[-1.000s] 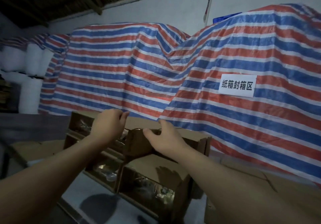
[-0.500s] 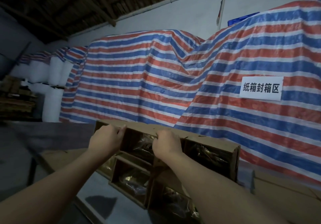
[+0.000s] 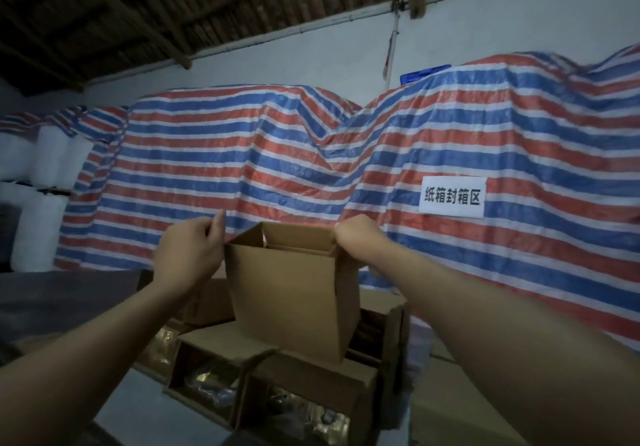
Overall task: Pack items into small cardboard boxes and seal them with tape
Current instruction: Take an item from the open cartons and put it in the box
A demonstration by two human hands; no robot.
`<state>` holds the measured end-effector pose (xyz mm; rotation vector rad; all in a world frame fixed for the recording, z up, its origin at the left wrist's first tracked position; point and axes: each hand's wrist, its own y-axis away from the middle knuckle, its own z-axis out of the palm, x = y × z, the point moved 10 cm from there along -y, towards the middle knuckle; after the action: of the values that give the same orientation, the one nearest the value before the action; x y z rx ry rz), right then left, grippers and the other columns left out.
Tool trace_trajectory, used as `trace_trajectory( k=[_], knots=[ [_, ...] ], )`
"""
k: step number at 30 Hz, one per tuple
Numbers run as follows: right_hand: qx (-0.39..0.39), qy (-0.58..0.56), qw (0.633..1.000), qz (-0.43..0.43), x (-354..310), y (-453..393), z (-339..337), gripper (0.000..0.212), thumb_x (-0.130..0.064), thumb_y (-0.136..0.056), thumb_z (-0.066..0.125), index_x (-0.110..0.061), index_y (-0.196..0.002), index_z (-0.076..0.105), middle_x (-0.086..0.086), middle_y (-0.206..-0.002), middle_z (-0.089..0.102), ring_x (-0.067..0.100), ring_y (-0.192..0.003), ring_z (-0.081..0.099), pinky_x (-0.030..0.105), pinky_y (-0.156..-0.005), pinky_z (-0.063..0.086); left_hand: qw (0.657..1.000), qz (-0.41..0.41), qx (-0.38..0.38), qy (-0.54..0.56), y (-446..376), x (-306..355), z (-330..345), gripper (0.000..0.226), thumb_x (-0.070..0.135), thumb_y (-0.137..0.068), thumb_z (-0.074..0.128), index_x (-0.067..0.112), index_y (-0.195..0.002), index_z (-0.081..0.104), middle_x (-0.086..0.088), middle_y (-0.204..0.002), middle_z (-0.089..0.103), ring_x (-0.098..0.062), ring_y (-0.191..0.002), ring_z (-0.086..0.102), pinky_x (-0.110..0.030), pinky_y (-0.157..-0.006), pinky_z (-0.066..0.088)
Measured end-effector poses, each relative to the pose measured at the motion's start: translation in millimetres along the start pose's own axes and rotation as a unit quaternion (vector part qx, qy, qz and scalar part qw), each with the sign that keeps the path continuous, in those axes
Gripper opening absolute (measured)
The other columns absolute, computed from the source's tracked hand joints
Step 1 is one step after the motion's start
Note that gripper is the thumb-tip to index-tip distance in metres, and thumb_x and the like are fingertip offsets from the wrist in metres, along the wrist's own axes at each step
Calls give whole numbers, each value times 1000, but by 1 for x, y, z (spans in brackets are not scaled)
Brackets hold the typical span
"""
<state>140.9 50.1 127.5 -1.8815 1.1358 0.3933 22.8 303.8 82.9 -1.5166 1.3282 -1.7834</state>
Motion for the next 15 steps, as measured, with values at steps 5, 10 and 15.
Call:
trace_trajectory(
  k=[5,10,15],
  knots=[
    [-62,-42,995,66,63,45,-98,16,-16,-92,54,-7,-93,68,8,-76,71,24,-76,67,43,-81,58,973,-100,-57,201,34,65,42,44,48,-102,39,16,-78,58,-3,-67,62,-16,-57,57,-28,-50,43],
    [-51,-70,988,125,134,106,-195,10,-11,-92,56,-6,-86,63,4,-58,60,14,-48,58,29,-53,49,849,-244,-288,370,128,164,142,28,56,-96,47,30,-103,54,-9,-110,63,-22,-93,62,-37,-69,49],
    [8,-105,965,239,234,186,-258,15,-15,-90,63,-5,-100,67,10,-76,70,21,-66,66,33,-64,55,689,-367,-426,456,259,245,200,56,63,-90,49,14,-97,76,-20,-104,72,-32,-88,71,-39,-76,54]
  ],
)
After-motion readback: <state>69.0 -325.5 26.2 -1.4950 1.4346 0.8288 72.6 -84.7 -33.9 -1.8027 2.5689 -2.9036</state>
